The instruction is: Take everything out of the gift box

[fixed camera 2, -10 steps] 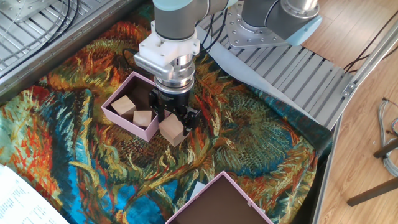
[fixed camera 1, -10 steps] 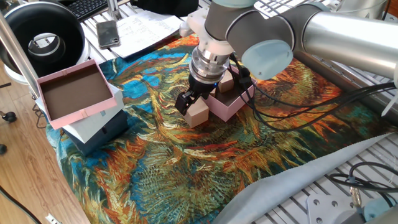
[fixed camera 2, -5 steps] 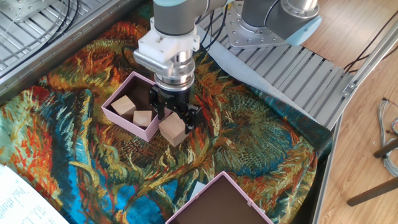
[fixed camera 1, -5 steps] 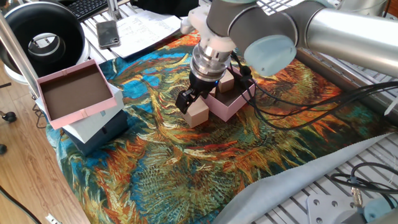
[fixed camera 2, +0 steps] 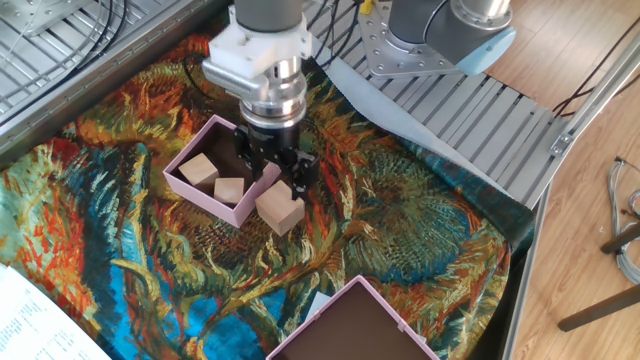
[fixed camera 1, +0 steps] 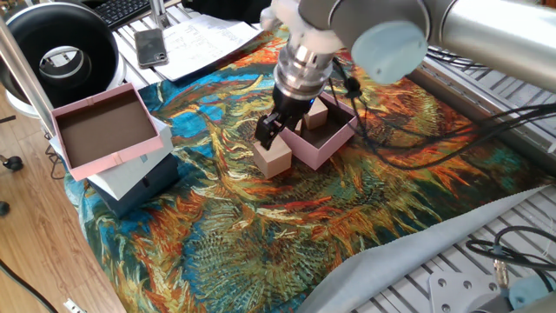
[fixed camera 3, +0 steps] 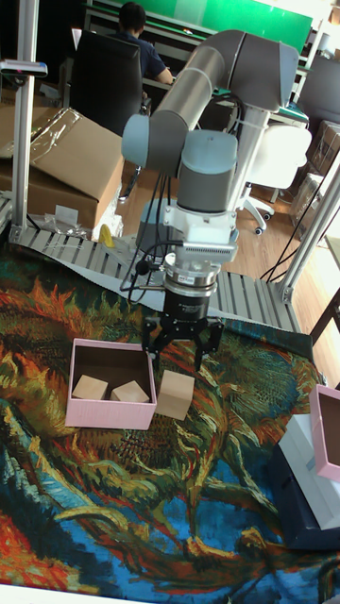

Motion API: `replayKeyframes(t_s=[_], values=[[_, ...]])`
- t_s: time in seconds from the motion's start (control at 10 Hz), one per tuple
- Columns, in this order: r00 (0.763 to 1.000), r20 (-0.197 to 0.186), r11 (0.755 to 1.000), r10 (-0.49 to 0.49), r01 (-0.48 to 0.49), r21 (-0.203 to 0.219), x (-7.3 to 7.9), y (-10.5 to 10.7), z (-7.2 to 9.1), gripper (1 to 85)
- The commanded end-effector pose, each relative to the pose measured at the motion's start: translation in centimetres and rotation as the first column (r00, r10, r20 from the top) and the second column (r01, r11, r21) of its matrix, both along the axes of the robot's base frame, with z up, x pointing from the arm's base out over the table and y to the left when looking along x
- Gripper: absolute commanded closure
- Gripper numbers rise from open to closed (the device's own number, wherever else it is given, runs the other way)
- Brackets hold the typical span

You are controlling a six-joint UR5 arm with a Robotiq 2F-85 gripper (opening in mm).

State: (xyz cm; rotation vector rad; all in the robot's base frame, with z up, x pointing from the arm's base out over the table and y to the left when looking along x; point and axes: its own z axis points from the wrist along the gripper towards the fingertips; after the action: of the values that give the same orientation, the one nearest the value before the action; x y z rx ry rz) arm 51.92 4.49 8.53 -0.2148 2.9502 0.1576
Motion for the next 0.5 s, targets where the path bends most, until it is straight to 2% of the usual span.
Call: replayKeyframes(t_s=[0.0, 0.1, 0.3, 0.4], values=[[0.997, -0.003, 0.995, 0.083, -0.083, -0.058, -0.2, -2.7, 1.3, 17.3], [0.992, -0.005, 0.988, 0.125, -0.125, -0.093, 0.0, -4.1, 1.3, 18.3], [0.982, -0.006, 0.975, 0.186, -0.186, -0.123, 0.2, -5.8, 1.3, 18.3], [0.959, -0.029, 0.939, 0.284, -0.284, -0.193, 0.4, -7.8, 1.2, 18.3]])
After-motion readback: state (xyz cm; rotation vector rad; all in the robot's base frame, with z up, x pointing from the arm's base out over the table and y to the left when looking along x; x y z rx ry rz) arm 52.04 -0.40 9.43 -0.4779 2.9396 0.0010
